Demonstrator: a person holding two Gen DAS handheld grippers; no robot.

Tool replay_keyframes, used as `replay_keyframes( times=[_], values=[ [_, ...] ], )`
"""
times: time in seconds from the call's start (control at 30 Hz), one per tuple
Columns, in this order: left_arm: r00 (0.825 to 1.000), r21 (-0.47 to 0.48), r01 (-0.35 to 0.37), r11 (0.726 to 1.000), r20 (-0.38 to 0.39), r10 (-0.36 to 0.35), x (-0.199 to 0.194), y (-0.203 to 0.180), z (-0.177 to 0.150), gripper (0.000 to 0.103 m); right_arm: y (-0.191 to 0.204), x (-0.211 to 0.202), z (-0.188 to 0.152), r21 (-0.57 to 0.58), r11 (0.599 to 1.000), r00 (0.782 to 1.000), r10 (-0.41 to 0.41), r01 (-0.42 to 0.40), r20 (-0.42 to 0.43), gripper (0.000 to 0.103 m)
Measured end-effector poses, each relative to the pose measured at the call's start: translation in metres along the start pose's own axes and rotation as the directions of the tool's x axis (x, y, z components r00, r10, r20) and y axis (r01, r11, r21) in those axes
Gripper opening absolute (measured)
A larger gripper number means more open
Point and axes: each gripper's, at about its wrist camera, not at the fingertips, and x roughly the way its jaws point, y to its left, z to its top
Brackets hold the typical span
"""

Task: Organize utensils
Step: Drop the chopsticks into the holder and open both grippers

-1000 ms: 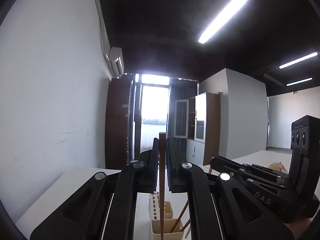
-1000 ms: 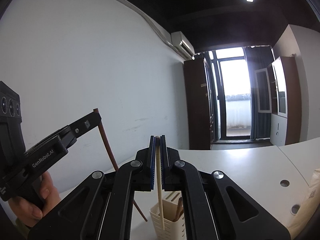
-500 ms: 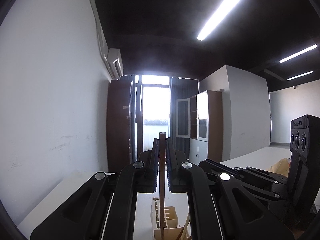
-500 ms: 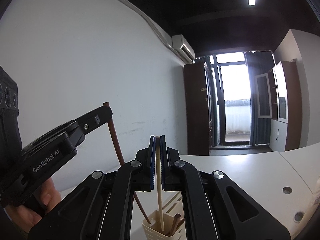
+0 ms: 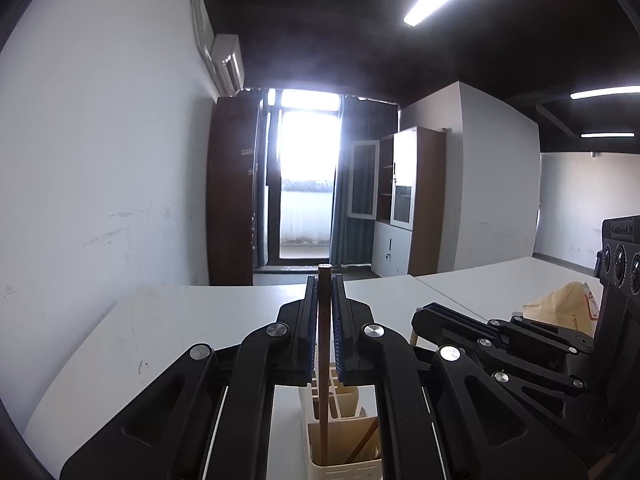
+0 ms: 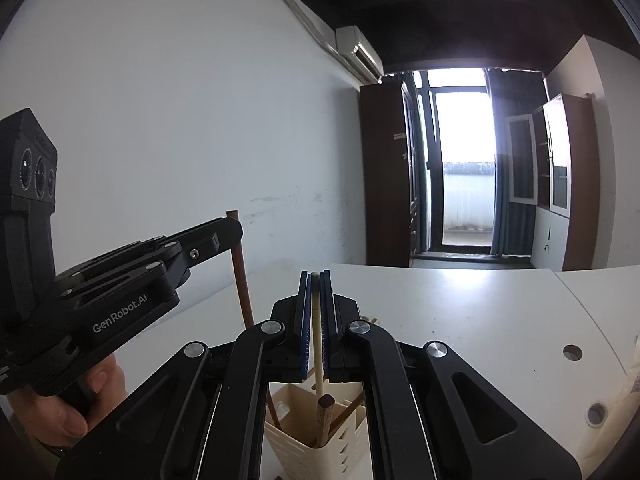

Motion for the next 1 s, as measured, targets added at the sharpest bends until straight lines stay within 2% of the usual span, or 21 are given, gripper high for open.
replay_keyframes(
  times=[0.13,0.33,0.4,0.47,0.83,1.0],
  values=[
    [0.999,-0.004,0.009,1.0,-0.031,-0.01,0.002,0.007,-0.009,0.007,0.003,0.002,-0.001,-0.027,0.999,0.999,-0.033,0.033,-0.031,0.006],
    [0.998,-0.007,0.01,1.0,-0.06,-0.011,0.003,0.011,-0.02,0.007,0.001,0.0,-0.004,-0.01,0.999,0.998,-0.033,0.033,-0.054,0.006],
    [0.996,-0.004,0.015,1.0,-0.083,-0.015,0.006,0.011,-0.022,0.007,-0.002,0.001,-0.004,-0.002,0.999,0.997,-0.043,0.043,-0.07,0.011],
    [0.996,0.004,0.005,1.0,-0.092,-0.005,0.006,0.01,-0.025,0.009,-0.001,0.002,-0.004,-0.009,0.998,0.994,-0.063,0.062,-0.092,0.022],
    [0.996,-0.015,-0.006,1.0,-0.088,0.005,-0.007,0.018,-0.024,0.014,-0.004,-0.01,-0.002,-0.001,0.998,0.994,-0.065,0.066,-0.085,0.029],
    [0.996,0.003,-0.004,1.0,-0.084,0.004,-0.015,0.015,-0.024,0.022,-0.003,-0.012,-0.002,0.002,0.997,0.993,-0.08,0.08,-0.082,0.035]
  ],
)
